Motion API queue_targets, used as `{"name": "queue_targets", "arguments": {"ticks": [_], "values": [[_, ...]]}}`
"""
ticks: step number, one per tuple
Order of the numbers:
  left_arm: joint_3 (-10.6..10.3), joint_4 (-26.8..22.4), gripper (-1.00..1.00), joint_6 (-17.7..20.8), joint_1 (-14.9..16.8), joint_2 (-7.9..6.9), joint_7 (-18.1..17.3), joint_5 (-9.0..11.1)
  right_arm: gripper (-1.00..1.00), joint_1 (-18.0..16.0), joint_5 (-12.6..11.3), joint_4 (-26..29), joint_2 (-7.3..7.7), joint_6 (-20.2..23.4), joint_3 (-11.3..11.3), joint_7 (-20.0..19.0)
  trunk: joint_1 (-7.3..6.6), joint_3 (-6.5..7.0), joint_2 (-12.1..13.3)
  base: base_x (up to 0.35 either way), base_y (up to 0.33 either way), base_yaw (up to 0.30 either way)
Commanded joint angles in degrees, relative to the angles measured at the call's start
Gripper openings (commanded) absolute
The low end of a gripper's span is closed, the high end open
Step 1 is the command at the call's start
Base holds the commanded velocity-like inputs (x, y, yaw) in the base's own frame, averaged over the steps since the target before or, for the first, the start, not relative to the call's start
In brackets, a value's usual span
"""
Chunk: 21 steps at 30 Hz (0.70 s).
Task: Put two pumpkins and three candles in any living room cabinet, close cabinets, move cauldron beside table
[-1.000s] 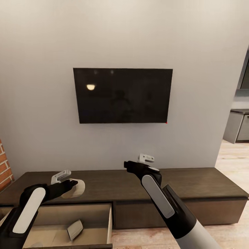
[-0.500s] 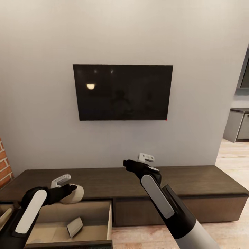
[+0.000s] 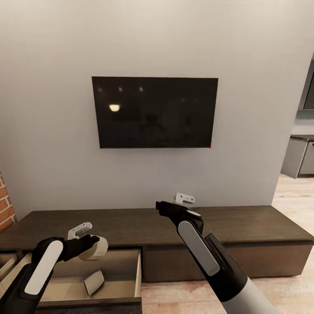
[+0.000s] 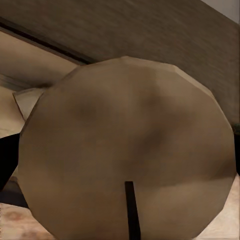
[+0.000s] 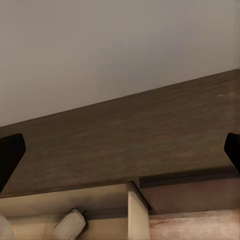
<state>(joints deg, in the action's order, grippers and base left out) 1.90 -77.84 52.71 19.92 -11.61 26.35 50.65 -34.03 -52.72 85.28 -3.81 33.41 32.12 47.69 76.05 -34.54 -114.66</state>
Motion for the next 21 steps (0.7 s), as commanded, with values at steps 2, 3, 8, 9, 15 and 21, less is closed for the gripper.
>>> {"name": "queue_targets", "arguments": {"ticks": [2, 3, 8, 9, 15, 21], "values": [[-0.85, 0.04, -1.0, 0.07, 0.09, 0.1, 0.54, 0.51, 1.0, -0.07, -0.37, 0.02, -0.08, 0.17, 0.04, 0.48, 0.44, -0.43, -0.85, 0.0, 0.0, 0.0], [-1.31, 0.21, -1.0, 0.03, 0.13, 0.13, 0.54, 0.46, 1.0, -0.07, -0.37, 0.02, -0.1, 0.17, 0.07, 0.48, 0.66, -0.61, -1.25, 0.0, 0.0, 0.0], [-2.3, 1.18, -1.0, -0.75, 0.2, 0.18, 0.62, -0.89, 1.0, -0.07, -0.37, -0.01, -0.13, 0.17, 0.12, 0.48, 1.76, -1.51, -3.26, 0.0, 0.0, 0.0], [-2.34, 1.36, -1.0, -1.09, 0.2, 0.2, 0.65, -2.03, 1.0, -0.07, -0.37, 0.0, -0.14, 0.17, 0.13, 0.48, 1.98, -1.69, -3.66, 0.0, 0.0, 0.0], [-2.75, 1.89, -1.0, -3.05, 0.21, 4.44, 0.77, -12.07, 1.0, -0.07, -0.37, -0.22, -0.17, 0.17, 0.21, 0.48, 3.29, -2.76, -6.07, 0.0, 0.0, 0.0], [-2.78, 2.07, -1.0, -3.15, 0.29, 8.7, 0.69, -22.17, 1.0, -0.07, -0.37, -0.21, -0.11, 0.17, 0.22, 0.48, 4.61, -3.84, -8.47, 0.0, 0.0, 0.0]]}}
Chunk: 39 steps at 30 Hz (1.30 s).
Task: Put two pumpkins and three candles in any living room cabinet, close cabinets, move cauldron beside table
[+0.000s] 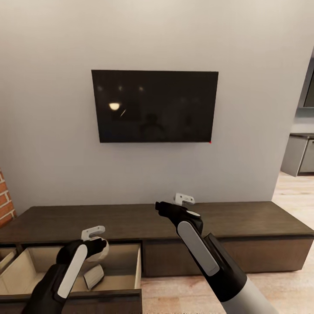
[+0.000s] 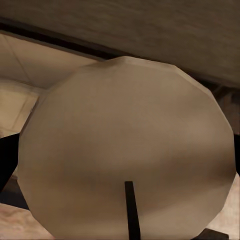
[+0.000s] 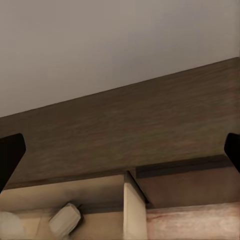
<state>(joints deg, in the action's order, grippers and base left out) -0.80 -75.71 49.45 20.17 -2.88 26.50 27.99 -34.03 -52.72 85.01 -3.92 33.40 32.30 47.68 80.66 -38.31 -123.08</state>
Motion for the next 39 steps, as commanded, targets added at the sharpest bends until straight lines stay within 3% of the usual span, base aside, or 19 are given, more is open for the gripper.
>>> {"name": "queue_targets", "arguments": {"ticks": [1, 12, 20, 29, 35, 39], "values": [[-0.08, -0.06, -1.0, 0.12, 0.05, 0.06, 0.53, 0.18, 1.0, -0.07, -0.37, 0.05, -0.01, 0.17, 0.04, 0.48, 0.22, -0.25, -0.45, 0.0, 0.0, 0.0], [-1.82, 0.0, -1.0, 0.04, 0.05, 0.39, 0.51, -0.38, 1.0, -0.07, -0.37, -0.09, -0.03, 0.17, 0.04, 0.48, 2.63, -2.23, -4.86, 0.0, 0.0, 0.0], [-2.17, 0.03, -1.0, -0.01, 0.05, 1.86, 0.51, -0.54, 1.0, -0.07, -0.37, -0.25, -0.03, 0.17, 0.04, 0.45, 4.39, -3.66, -8.07, 0.0, 0.0, 0.0], [-2.21, 0.02, -1.0, 0.03, 0.05, 1.91, 0.43, -0.51, 1.0, -0.07, -0.37, -0.28, -0.03, 0.17, 0.04, 0.42, 4.39, -3.66, -8.07, 0.001, 0.0, 0.0], [-4.41, 0.04, -1.0, 0.03, 0.05, 1.91, 0.56, -0.53, 1.0, -0.07, -0.37, -0.26, -0.03, 0.17, 0.04, 0.43, 4.39, -3.66, -8.07, 0.146, -0.017, 0.0], [-4.69, 0.04, -1.0, 0.03, 0.05, 1.91, 0.56, -0.49, 1.0, -0.07, -0.37, -0.28, -0.03, 0.17, 0.04, 0.43, 4.39, -3.66, -8.07, 0.13, -0.007, 0.0]]}}
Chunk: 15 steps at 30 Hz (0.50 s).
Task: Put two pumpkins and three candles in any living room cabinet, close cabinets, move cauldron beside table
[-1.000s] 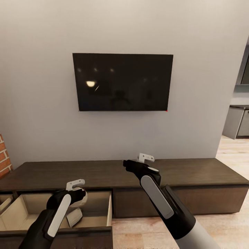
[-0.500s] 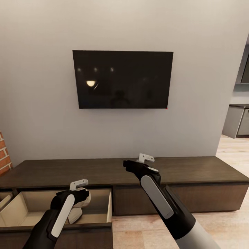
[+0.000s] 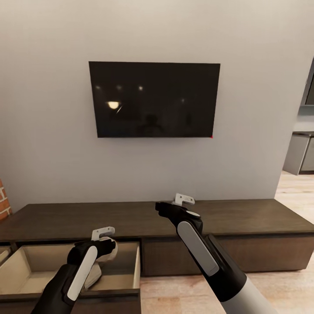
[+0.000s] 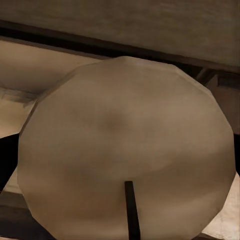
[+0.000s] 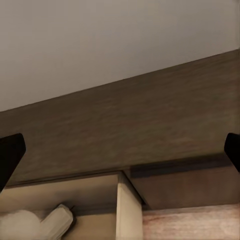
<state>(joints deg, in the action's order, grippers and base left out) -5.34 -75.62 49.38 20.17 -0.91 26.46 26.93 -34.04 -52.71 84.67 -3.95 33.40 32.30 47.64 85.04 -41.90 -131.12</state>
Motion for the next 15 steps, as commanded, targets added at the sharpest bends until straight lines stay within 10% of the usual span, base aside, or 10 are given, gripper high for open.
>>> {"name": "queue_targets", "arguments": {"ticks": [1, 15], "values": [[-0.17, -0.06, -1.0, 0.1, 0.04, -0.07, 0.56, 0.57, 1.0, -0.06, -0.37, 0.06, 0.0, 0.17, 0.04, 0.47, 0.01, -0.07, -0.03, 0.173, -0.002, 0.0], [-0.19, -0.06, -1.0, 0.18, 0.04, -0.15, 0.52, 0.84, 1.0, -0.06, -0.37, 0.06, 0.0, 0.17, 0.04, 0.44, 0.01, -0.07, -0.03, 0.168, 0.0, 0.0]]}}
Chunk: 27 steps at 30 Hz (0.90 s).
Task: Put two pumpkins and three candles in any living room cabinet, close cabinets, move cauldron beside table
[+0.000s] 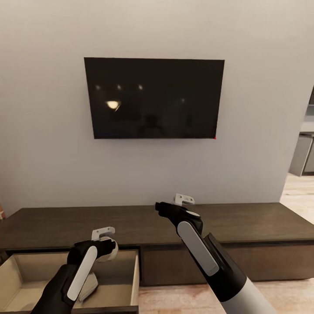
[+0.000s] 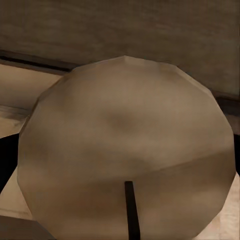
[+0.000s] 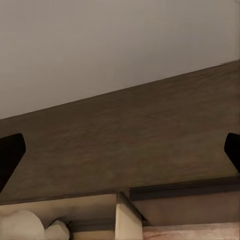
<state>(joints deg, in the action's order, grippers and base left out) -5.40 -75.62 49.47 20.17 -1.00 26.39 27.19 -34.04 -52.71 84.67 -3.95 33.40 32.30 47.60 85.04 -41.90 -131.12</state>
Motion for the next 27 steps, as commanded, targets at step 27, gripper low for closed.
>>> {"name": "queue_targets", "arguments": {"ticks": [27], "values": [[0.12, 5.17, -1.0, 0.69, 0.38, -0.16, 0.37, 0.72, 1.0, -0.06, -0.22, 2.61, 0.43, 0.1, 4.8, -0.34, 1.33, -1.15, -2.44, 0.016, 0.0, 0.0]]}}
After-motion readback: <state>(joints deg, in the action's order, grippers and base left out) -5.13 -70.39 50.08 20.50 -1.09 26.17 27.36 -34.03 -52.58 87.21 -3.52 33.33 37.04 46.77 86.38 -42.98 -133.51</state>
